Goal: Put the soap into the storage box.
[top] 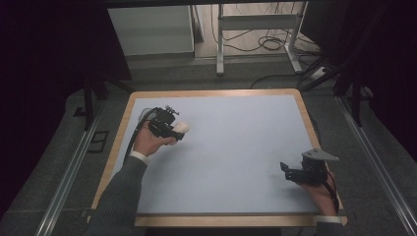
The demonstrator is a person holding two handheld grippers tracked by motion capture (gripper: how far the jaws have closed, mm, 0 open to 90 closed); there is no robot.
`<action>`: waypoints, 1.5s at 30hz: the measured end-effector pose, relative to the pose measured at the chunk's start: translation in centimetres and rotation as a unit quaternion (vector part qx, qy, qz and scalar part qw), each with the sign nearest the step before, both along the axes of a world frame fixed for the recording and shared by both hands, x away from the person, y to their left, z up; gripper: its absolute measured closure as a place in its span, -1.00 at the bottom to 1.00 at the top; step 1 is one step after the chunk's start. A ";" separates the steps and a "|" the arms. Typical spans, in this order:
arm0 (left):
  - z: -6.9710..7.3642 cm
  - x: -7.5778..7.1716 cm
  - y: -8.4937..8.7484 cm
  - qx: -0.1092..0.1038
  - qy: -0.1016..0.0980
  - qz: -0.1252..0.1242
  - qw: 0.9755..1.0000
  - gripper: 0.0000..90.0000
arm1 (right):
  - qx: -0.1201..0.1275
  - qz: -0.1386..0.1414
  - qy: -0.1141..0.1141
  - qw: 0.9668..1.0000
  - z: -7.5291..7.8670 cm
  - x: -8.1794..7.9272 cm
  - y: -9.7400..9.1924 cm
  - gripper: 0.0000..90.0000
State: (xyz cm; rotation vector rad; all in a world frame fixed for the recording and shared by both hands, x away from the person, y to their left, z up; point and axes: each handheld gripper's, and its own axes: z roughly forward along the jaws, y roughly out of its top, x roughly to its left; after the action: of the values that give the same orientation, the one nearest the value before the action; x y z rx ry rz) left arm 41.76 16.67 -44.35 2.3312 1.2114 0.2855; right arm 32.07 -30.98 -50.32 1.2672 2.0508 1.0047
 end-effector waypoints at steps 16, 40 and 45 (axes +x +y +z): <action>1.0 1.5 2.2 -0.007 -0.003 0.029 1.000 0.10 | 0.001 0.000 0.001 1.000 0.0 0.0 0.0 -0.83; -0.2 3.6 5.2 -0.009 0.003 0.094 0.996 0.10 | 0.004 -0.004 0.003 1.000 -0.1 0.1 -0.2 -0.83; -0.3 3.9 5.9 -0.009 0.005 0.105 0.994 0.10 | 0.002 -0.002 0.004 1.000 -0.1 0.1 -0.1 -0.83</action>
State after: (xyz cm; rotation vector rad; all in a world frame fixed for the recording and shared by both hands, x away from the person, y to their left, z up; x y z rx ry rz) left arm 45.65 22.55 -44.69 2.1942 1.4594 0.3331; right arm 32.14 -31.11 -50.44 1.2798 2.0518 1.0037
